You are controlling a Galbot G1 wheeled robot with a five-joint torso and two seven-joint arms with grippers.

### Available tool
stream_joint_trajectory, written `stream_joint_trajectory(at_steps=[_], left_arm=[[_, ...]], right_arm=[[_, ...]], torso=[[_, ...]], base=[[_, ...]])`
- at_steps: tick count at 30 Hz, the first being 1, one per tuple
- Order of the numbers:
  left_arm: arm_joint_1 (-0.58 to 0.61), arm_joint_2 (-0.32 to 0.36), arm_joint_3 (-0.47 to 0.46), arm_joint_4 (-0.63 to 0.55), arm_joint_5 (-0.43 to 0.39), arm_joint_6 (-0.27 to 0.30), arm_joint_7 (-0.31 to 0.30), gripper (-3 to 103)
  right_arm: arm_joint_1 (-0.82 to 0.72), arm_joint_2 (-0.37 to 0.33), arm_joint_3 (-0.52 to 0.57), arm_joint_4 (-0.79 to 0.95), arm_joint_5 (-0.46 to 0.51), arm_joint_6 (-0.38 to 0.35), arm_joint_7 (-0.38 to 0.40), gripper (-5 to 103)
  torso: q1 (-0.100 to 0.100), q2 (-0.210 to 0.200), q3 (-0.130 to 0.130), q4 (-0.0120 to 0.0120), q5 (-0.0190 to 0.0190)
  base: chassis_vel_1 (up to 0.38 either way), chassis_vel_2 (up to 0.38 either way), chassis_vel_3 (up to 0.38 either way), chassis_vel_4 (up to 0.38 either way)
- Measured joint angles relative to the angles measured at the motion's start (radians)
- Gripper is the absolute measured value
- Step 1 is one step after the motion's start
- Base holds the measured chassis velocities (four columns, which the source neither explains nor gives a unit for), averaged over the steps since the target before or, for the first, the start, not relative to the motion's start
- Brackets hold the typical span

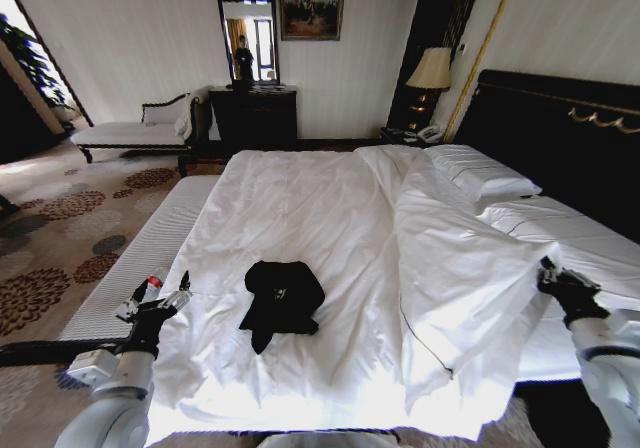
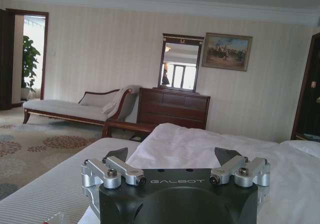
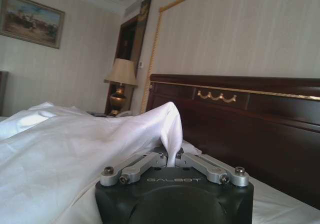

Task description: Fold the clothes on the bed.

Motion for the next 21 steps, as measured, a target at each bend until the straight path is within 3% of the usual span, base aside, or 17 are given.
stream_joint_trajectory(at_steps=[10,21], left_arm=[[-0.007,-0.011,0.013,0.01,0.01,0.002,-0.002,99],[0.021,-0.013,0.001,0.007,0.011,-0.004,0.005,99]], right_arm=[[0.016,0.019,0.133,-0.244,-0.057,0.065,-0.011,1],[0.075,-0.089,0.145,-0.554,-0.025,0.202,-0.004,1]], torso=[[0.0,0.0,0.0,-0.0001,0.0],[0.0,0.0,0.0,0.0004,0.0003]], base=[[0.0,0.0,0.0,0.0],[0.0,0.0,0.0,0.0]])
